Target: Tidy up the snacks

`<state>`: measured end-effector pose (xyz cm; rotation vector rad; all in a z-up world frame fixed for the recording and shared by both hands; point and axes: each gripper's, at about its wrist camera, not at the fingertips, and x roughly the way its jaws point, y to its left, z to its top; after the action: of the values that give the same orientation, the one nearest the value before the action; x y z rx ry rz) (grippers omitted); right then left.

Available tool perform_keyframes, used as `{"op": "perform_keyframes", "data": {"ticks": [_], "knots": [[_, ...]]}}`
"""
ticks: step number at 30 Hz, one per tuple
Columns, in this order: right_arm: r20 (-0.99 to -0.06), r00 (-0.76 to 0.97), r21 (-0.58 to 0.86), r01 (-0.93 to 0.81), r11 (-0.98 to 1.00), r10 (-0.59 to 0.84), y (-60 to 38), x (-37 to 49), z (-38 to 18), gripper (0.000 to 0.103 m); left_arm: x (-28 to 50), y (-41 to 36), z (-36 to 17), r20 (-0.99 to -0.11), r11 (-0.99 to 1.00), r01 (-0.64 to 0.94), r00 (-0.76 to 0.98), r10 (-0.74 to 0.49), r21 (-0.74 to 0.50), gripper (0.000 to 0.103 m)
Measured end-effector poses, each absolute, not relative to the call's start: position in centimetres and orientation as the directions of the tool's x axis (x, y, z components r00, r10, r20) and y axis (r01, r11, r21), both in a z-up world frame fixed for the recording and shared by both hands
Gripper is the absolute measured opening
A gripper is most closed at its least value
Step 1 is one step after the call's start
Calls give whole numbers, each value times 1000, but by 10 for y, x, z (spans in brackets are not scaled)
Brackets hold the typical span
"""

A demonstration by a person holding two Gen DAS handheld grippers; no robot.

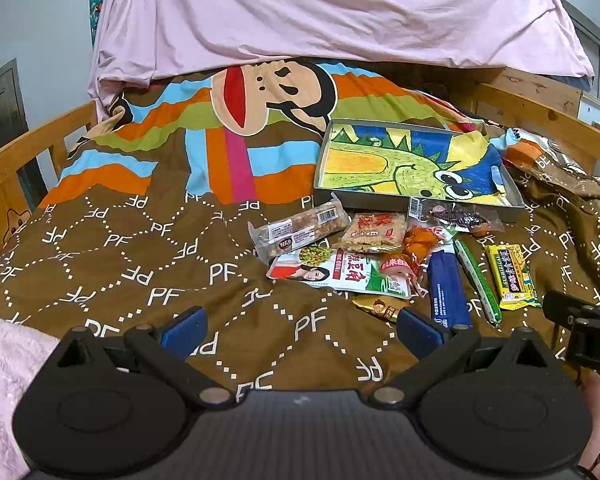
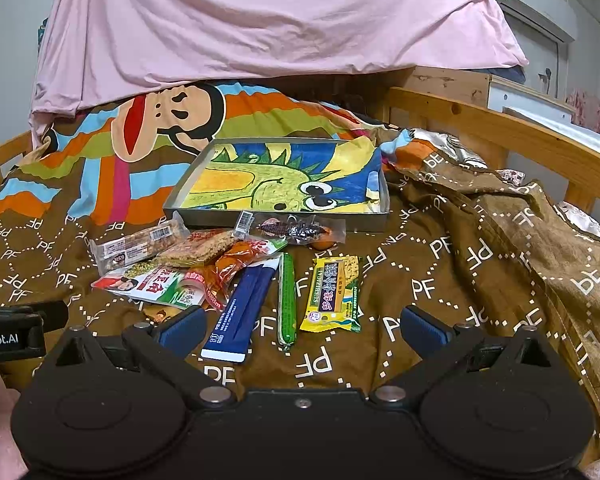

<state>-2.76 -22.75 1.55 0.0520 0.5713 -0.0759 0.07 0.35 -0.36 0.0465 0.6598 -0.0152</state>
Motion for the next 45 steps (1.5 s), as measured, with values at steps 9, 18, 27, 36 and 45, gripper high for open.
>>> {"op": "perform_keyframes", "data": {"ticks": [9, 18, 27, 36, 45], "knots": [[-544, 837, 26, 86, 996, -58, -227, -27, 15, 102, 1, 3, -3, -614, 999, 28, 789, 1, 38, 103], [-545, 836, 26, 86, 996, -58, -228, -27, 15, 102, 1, 3, -3, -615, 999, 28, 789, 2, 39, 103], [-547, 835, 25, 86, 996, -59, -228, -27, 15, 102, 1, 3, -3, -616, 999, 28, 788, 2, 39, 103], [-549, 834, 24, 86, 996, -59, -228, -25, 15, 102, 2, 3, -3, -616, 999, 28, 788, 3, 40, 103], [-554, 830, 21, 83, 996, -58, -227, -28, 7, 102, 1, 7, -7, -617, 999, 28, 787, 2, 39, 103]]}}
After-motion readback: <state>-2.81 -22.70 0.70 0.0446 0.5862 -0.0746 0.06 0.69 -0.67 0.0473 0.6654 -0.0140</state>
